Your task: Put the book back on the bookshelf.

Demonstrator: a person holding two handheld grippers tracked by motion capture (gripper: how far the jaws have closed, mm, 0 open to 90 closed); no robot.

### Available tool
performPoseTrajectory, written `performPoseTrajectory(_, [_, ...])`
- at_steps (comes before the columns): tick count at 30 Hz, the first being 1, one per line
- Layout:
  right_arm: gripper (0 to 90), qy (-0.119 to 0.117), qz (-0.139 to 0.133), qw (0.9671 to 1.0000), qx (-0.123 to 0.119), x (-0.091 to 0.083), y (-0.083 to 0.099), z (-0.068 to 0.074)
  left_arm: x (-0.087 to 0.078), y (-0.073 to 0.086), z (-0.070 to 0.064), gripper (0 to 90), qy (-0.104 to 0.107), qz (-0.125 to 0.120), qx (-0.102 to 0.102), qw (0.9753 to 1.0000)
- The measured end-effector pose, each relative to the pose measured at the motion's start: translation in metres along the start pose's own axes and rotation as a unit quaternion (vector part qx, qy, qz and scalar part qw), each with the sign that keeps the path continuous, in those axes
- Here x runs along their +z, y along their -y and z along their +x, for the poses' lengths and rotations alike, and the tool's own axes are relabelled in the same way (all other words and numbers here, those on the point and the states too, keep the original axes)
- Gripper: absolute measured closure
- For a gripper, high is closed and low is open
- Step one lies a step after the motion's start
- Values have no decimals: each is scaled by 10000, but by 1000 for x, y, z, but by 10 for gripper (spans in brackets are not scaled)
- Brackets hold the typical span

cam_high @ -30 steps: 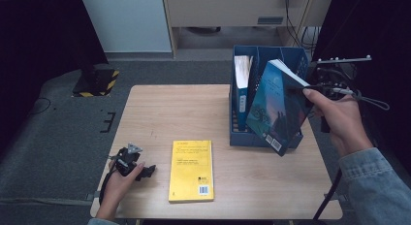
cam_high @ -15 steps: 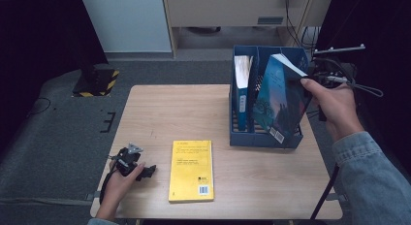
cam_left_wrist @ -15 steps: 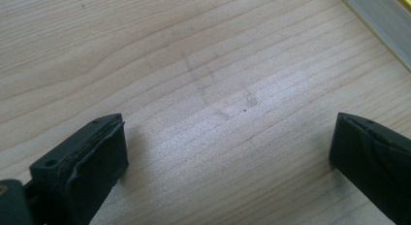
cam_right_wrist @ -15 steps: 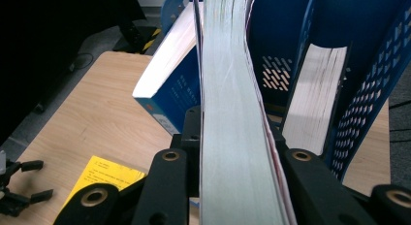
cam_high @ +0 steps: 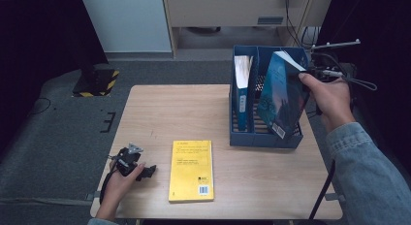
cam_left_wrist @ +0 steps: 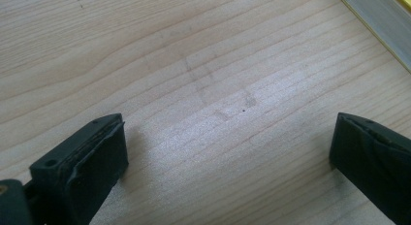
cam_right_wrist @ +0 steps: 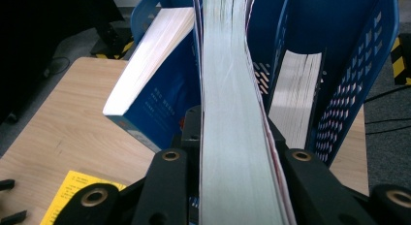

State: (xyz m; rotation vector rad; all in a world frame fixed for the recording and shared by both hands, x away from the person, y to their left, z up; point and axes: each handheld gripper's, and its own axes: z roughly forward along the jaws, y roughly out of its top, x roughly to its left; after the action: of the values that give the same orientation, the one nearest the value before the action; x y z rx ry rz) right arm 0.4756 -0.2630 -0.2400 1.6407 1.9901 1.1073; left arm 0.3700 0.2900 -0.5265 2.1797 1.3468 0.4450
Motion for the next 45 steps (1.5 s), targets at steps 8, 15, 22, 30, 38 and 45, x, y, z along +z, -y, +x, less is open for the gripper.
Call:
performPoseTrajectory(8, [726, 137, 22, 9999, 84, 12, -6, -5, 0, 0, 0, 0, 16, -3, 18, 10000])
performPoseTrajectory(15, [727, 166, -94, 9998, 109, 20, -13, 2, 0, -1, -1, 0, 21, 3, 26, 10000])
performPoseTrajectory(22, [726, 210, -22, 9996, 175, 32, -27, 3, 0, 0, -1, 0, 28, 2, 39, 10000])
performPoseTrajectory(30, [726, 260, -239, 9989, 312, 45, -32, 7, 0, -1, -1, 0, 34, -5, 46, 10000])
performPoseTrajectory(38, [727, 374, -304, 9982, 351, 61, -35, 10, 1, -1, -1, 0, 39, -10, 53, 10000])
performPoseTrajectory(45, [726, 467, -400, 9975, 362, 76, -35, 10, 1, -1, -1, 0, 48, -1, 60, 10000])
